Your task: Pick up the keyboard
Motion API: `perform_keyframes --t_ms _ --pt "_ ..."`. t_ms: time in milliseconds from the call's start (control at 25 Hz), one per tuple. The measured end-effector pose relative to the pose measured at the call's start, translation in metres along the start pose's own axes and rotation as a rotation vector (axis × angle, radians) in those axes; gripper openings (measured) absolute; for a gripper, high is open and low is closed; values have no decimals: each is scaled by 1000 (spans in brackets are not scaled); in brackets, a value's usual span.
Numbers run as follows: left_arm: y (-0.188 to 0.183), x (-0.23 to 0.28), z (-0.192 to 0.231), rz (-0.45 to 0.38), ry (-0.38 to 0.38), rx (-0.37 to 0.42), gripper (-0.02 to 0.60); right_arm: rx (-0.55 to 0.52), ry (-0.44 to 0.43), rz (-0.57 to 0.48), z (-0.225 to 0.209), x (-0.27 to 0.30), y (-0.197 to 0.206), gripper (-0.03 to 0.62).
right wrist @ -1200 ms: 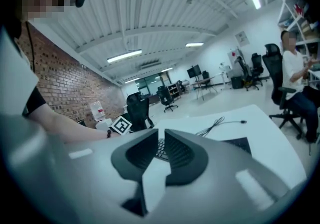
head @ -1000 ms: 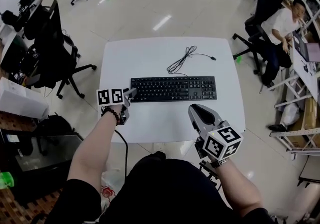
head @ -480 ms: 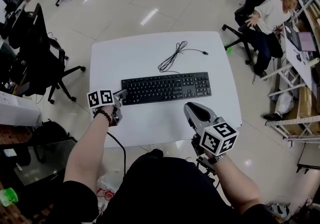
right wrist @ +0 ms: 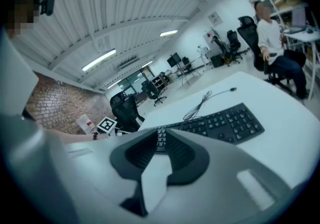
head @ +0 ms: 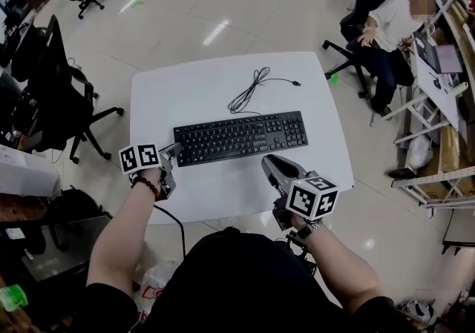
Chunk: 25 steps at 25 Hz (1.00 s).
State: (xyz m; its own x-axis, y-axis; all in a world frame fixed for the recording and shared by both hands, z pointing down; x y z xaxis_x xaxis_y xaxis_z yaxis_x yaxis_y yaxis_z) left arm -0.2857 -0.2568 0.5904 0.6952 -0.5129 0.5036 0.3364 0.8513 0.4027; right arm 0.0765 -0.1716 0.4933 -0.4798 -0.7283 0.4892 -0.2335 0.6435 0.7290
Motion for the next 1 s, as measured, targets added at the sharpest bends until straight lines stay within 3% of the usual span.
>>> perform_keyframes --t_ms 160,520,1000 --pt "-3 -11 -24 -10 7 20 78 126 0 51 -15 9 14 101" --pt "-15 -26 -66 -23 36 51 67 384 34 106 -45 28 40 145" --pt "-22 -21 -83 -7 38 67 64 742 41 35 -79 65 58 196"
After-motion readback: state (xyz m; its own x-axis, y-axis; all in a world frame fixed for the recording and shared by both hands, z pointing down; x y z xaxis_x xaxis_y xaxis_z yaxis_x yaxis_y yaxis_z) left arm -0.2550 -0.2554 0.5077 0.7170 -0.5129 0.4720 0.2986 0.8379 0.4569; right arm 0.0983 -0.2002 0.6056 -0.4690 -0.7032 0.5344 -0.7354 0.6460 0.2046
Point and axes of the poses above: the fingertips, and each gripper's own axes: x forward along the fingers, z to its left, y out of its underside, the point moved 9 cm from there along -x, backward along the fingers, and after that the axes turned 10 degrees about y, right-handed, at the moved point
